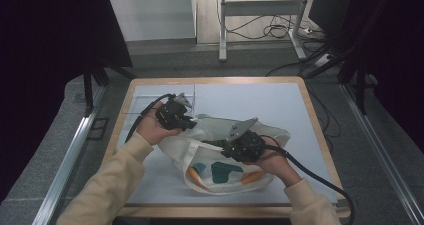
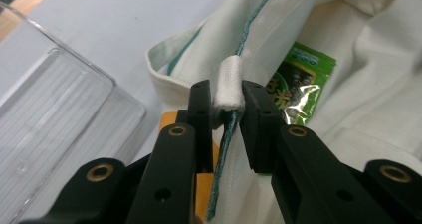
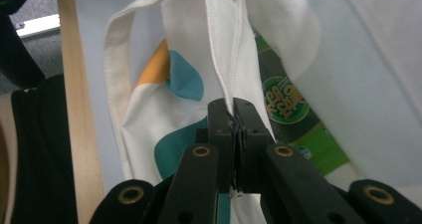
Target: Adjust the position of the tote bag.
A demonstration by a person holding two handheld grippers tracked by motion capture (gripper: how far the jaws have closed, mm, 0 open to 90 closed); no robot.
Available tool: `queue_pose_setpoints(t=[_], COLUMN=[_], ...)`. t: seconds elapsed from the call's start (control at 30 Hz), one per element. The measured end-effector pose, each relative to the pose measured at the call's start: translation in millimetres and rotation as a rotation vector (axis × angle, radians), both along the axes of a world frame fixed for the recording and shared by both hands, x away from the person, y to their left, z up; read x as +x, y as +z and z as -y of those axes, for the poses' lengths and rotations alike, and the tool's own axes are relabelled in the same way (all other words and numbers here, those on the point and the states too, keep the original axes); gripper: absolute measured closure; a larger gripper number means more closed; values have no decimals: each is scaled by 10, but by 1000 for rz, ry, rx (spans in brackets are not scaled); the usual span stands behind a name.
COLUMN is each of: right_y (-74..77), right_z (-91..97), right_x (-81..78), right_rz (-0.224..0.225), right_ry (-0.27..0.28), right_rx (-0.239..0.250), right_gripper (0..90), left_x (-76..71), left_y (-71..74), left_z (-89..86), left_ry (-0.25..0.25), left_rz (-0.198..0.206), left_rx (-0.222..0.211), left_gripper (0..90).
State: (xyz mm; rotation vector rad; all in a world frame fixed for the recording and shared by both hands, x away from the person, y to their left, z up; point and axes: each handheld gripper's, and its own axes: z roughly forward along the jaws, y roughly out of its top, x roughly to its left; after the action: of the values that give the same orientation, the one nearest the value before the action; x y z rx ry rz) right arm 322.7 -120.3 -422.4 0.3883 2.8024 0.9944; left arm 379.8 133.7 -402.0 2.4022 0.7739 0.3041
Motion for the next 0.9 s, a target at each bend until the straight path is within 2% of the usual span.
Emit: queue_pose_setpoints(t=[0.23,0.33,0.57,0.9], right_y=[-24,-27,-92,-142], right_z=[30,32,58,57], right_x=[-117,-157,-263,-357], right_rz=[-4,-2,-8,-16], right_ry=[30,38,59,89], right_rx=[8,6,7,-3], right_gripper=[868,868,868,869], left_x=[53,99,208,280], left_y=[8,-7,-28,39], left_z=[15,16,20,38], left_ry=[45,76,123,179], left_rz=[30,34,45,69], left_rx=[1,-19,-32,-34], left_gripper=[764,764,765,766])
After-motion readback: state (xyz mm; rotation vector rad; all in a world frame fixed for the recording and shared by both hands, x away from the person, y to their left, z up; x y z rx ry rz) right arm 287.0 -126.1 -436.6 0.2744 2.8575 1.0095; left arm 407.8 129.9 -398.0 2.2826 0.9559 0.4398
